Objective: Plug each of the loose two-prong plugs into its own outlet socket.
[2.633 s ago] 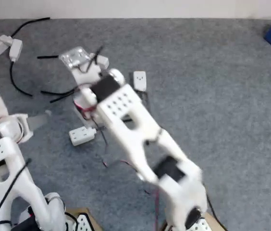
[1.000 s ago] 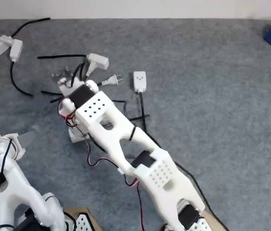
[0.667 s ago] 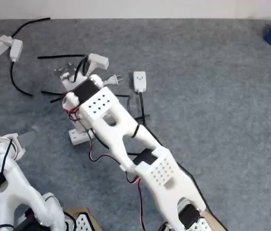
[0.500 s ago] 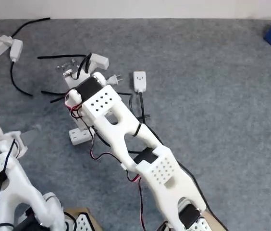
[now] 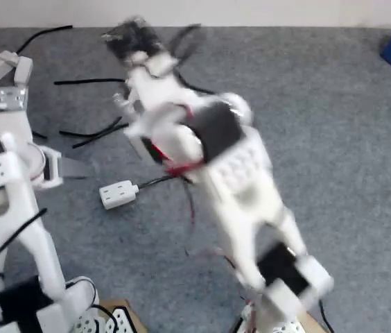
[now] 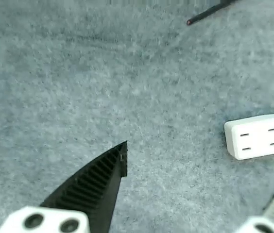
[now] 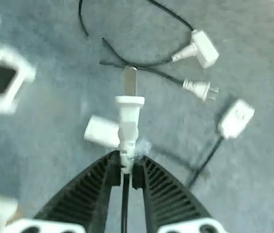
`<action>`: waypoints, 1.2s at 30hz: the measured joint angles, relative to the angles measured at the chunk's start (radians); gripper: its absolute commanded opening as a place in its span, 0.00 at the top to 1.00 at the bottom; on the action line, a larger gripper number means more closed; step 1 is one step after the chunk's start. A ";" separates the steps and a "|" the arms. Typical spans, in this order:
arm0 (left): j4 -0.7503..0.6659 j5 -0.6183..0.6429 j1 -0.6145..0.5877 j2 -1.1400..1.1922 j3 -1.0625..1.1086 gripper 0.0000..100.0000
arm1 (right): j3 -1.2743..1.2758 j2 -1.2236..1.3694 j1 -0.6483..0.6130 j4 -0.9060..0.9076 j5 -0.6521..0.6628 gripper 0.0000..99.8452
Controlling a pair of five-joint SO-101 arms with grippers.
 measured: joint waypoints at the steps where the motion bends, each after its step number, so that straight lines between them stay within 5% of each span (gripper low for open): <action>1: 0.028 0.000 0.000 0.025 -0.051 0.54 | 0.103 -0.078 -0.011 -0.015 0.009 0.99; 9: 0.250 0.000 0.107 0.054 -0.311 0.54 | 0.910 -0.327 -0.029 -0.439 0.048 0.99; 13: 0.253 -0.003 0.146 0.092 -0.338 0.54 | 1.142 -0.328 -0.074 -0.601 0.048 0.99; 24: 0.020 -0.071 0.183 0.600 -0.330 0.54 | 1.212 -0.405 -0.075 -0.643 0.020 0.99; 36: 0.012 -0.068 0.229 0.706 -0.364 0.74 | 1.266 -0.402 -0.074 -0.643 0.029 0.99</action>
